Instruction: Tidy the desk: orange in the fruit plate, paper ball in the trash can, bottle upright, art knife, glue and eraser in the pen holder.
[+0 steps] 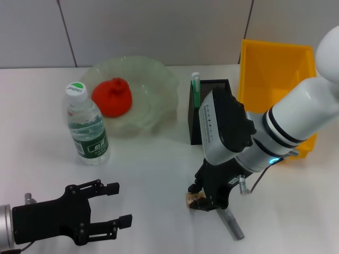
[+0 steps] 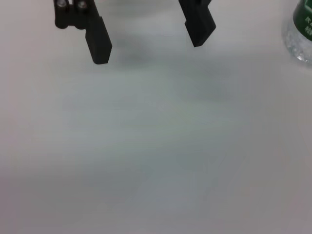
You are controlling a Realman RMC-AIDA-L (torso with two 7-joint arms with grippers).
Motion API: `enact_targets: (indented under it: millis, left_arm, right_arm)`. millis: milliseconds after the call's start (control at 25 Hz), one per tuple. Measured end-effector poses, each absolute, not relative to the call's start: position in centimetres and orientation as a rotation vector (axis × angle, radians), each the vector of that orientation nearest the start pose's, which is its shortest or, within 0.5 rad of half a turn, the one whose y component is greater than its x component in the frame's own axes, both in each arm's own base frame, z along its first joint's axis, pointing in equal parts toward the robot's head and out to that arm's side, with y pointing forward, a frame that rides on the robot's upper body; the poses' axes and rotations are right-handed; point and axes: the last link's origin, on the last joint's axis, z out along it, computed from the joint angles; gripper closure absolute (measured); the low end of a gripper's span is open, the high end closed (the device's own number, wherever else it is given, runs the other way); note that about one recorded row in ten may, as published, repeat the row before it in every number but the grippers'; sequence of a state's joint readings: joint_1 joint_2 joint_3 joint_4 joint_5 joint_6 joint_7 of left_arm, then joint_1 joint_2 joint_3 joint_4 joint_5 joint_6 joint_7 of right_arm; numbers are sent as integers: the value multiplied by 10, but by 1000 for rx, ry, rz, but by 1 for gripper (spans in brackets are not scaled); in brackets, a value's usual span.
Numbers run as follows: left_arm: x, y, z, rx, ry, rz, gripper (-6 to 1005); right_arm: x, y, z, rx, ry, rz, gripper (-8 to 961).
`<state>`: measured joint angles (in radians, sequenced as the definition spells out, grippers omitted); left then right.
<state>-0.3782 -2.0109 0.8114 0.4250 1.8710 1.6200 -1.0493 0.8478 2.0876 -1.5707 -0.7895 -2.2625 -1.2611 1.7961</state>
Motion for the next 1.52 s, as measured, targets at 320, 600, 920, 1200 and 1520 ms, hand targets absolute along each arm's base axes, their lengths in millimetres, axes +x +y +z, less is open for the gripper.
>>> enact_targets:
  millis: [320, 600, 920, 1200, 1520]
  left_arm:
    - [-311, 261, -17, -2764, -543, -776, 190]
    - [-311, 261, -16, -2761, -544, -777, 190]
    - [-312, 260, -16, -2759, -549, -775, 190]
    - [-313, 259, -16, -2759, -551, -772, 189]
    - [-312, 257, -18, -2763, -548, -778, 189]
  right_arm:
    - [163, 365, -98, -3096, -15, -464, 628]
    - [161, 364, -99, -3098, -12, -443, 689]
    - [141, 373, -80, -3075, 87, -153, 696]
    - [129, 393, -19, -2923, 275, 260, 693]
    - [151, 410, 45, -2672, 434, 495, 691]
